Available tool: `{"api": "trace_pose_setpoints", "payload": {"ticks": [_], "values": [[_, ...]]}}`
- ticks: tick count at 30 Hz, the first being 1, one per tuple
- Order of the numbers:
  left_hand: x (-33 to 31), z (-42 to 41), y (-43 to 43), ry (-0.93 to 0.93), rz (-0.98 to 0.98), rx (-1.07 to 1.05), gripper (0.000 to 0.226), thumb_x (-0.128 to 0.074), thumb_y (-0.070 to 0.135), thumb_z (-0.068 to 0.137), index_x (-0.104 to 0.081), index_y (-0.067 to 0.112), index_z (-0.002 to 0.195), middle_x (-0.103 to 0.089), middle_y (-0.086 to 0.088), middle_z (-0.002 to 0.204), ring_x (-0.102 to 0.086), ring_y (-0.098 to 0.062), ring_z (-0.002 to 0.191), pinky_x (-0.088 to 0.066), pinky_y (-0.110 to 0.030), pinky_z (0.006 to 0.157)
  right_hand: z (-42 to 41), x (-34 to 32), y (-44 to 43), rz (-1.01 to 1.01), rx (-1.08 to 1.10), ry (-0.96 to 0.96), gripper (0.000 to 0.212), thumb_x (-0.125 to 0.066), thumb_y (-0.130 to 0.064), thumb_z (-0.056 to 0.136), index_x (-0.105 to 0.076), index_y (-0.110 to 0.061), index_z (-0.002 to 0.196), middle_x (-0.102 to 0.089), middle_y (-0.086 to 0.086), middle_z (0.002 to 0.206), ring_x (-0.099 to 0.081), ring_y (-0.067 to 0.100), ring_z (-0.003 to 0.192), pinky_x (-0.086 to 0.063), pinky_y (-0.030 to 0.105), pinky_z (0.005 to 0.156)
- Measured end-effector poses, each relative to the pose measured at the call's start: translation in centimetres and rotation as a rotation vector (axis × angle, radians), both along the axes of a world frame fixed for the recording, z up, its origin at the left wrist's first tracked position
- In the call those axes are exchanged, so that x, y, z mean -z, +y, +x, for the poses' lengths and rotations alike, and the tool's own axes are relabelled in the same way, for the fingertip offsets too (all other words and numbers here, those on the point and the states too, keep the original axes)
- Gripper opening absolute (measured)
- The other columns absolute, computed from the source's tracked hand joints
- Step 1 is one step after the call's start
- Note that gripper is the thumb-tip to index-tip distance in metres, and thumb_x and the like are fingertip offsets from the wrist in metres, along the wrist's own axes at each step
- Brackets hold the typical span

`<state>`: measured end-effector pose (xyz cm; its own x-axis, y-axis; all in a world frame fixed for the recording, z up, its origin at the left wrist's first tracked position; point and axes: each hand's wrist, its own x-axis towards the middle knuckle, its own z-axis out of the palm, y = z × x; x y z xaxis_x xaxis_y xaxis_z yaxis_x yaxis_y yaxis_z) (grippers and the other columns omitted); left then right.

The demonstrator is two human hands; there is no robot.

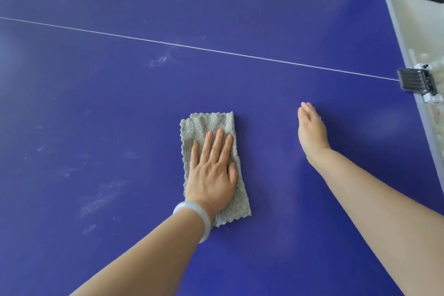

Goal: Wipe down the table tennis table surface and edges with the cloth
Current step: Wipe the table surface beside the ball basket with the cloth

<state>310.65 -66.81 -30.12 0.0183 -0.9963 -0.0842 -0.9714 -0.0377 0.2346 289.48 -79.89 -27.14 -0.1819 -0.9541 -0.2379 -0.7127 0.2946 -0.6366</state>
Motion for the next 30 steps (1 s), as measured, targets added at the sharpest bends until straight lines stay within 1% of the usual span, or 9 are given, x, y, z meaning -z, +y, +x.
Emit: {"api": "trace_pose_setpoints", "payload": {"ticks": [2, 7, 12, 16, 20, 23, 27, 28, 30], "values": [[0.0, 0.0, -0.1, -0.001, 0.014, -0.004, 0.064, -0.015, 0.040, 0.097, -0.002, 0.029, 0.158, 0.009, 0.010, 0.164, 0.018, -0.012, 0.150, 0.008, -0.044, 0.122, -1.8, -0.7, 4.3, -0.043, -0.006, 0.066, 0.048, -0.029, -0.025, 0.108, -0.030, -0.013, 0.154, -0.021, 0.002, 0.164, -0.014, 0.016, 0.152, -0.011, 0.033, 0.122], [-0.3, -0.1, -0.2, -0.004, 0.014, 0.015, 0.063, -0.015, 0.039, 0.097, -0.001, 0.028, 0.158, 0.009, 0.009, 0.164, 0.017, -0.014, 0.150, 0.008, -0.045, 0.122, -3.2, 2.6, 15.1, -0.060, -0.151, 0.493, 0.053, -0.027, -0.019, 0.106, -0.018, -0.006, 0.156, -0.010, 0.008, 0.165, -0.006, 0.021, 0.153, -0.004, 0.041, 0.125], [-0.4, -2.7, 1.5, 0.035, 0.026, 0.013, 0.062, -0.018, 0.035, 0.100, 0.003, 0.025, 0.158, 0.011, 0.007, 0.165, 0.020, -0.017, 0.149, 0.008, -0.047, 0.122, -2.7, 3.1, 15.3, -0.067, -0.140, 0.514, 0.056, -0.030, -0.027, 0.105, -0.018, -0.010, 0.157, -0.012, 0.005, 0.165, -0.007, 0.018, 0.153, -0.002, 0.039, 0.125], [-0.3, -10.4, 8.3, 0.107, -0.052, 0.372, 0.063, -0.028, 0.034, 0.099, -0.011, 0.019, 0.158, -0.004, 0.001, 0.166, 0.005, -0.022, 0.152, -0.013, -0.052, 0.121, -3.2, 3.1, 15.0, -0.092, -0.175, 0.492, 0.058, -0.032, -0.031, 0.105, -0.020, -0.009, 0.157, -0.012, 0.006, 0.165, -0.006, 0.017, 0.153, -0.001, 0.039, 0.125], [0.1, -6.4, 9.2, 0.065, -0.077, 0.550, 0.063, -0.033, 0.037, 0.099, -0.013, 0.027, 0.158, -0.008, 0.006, 0.165, 0.001, -0.017, 0.152, -0.003, -0.045, 0.123, -3.2, 3.0, 15.2, -0.096, -0.197, 0.523, 0.061, -0.033, -0.036, 0.104, -0.021, -0.008, 0.156, -0.012, 0.007, 0.165, -0.007, 0.020, 0.153, -0.002, 0.041, 0.125], [0.0, 0.8, 6.4, 0.000, -0.077, 0.275, 0.061, -0.032, 0.036, 0.097, -0.020, 0.029, 0.157, -0.013, 0.007, 0.164, -0.004, -0.016, 0.152, -0.003, -0.042, 0.123, -3.3, 3.2, 15.3, -0.103, -0.185, 0.556, 0.063, -0.032, -0.040, 0.103, -0.021, -0.007, 0.156, -0.014, 0.008, 0.165, -0.010, 0.022, 0.153, -0.005, 0.042, 0.125], [-0.1, 3.0, 4.1, -0.020, -0.023, -0.164, 0.063, -0.025, 0.034, 0.098, -0.008, 0.025, 0.158, -0.002, 0.004, 0.166, 0.005, -0.018, 0.152, 0.001, -0.045, 0.123, -2.8, 3.6, 15.2, -0.116, -0.172, 0.618, 0.066, -0.030, -0.043, 0.101, -0.022, -0.006, 0.155, -0.017, 0.011, 0.164, -0.014, 0.025, 0.152, -0.009, 0.046, 0.124], [-0.3, 1.1, 4.5, -0.014, -0.020, -0.193, 0.065, -0.026, 0.033, 0.097, -0.006, 0.023, 0.158, -0.001, 0.002, 0.166, 0.005, -0.020, 0.152, 0.000, -0.047, 0.123, -2.7, 3.6, 15.3, -0.116, -0.175, 0.624, 0.066, -0.030, -0.043, 0.101, -0.023, -0.005, 0.154, -0.018, 0.012, 0.164, -0.015, 0.026, 0.152, -0.010, 0.046, 0.124], [-0.1, -3.7, 7.3, 0.018, -0.065, -0.066, 0.067, -0.033, 0.031, 0.095, -0.014, 0.019, 0.158, -0.006, -0.001, 0.166, 0.001, -0.024, 0.153, -0.004, -0.050, 0.122, -2.6, 3.6, 15.4, -0.122, -0.176, 0.626, 0.065, -0.035, -0.040, 0.100, -0.026, -0.004, 0.153, -0.020, 0.014, 0.163, -0.017, 0.028, 0.151, -0.011, 0.048, 0.124]]}}
